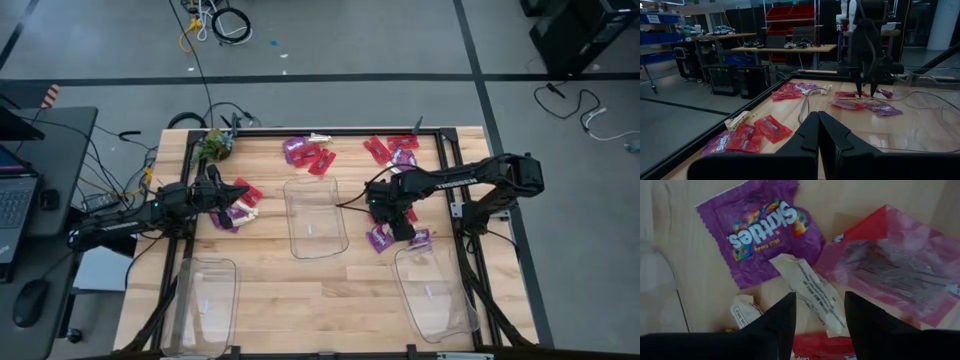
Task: Sort candy
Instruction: Put the white chocolate bar into the right transparent bin
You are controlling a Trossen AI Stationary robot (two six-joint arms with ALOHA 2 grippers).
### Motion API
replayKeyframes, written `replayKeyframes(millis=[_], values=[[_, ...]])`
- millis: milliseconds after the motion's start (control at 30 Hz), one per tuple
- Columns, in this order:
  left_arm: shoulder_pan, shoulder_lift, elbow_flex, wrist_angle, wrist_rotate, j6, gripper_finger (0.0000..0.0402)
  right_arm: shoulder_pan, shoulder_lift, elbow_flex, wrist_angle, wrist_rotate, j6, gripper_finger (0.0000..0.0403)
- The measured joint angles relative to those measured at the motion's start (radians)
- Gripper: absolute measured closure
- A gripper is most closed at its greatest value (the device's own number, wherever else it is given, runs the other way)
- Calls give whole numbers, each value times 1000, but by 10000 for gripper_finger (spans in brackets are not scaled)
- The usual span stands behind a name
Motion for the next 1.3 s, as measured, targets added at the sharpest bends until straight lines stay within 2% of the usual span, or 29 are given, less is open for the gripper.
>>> replayKeyframes(millis=[333, 633, 967, 1167, 1300], values=[[0, 0, 0, 0, 0, 0, 396, 0, 0, -43, 35, -3, -18, 268], [0, 0, 0, 0, 0, 0, 396, 0, 0, -43, 40, -4, -29, 312], [0, 0, 0, 0, 0, 0, 396, 0, 79, -34, 40, 7, -26, 327], [0, 0, 0, 2, 0, 0, 396, -4, 52, 54, -49, 24, 35, 360], [0, 0, 0, 2, -1, 0, 396, -3, 39, 156, -173, 25, 94, 357]])
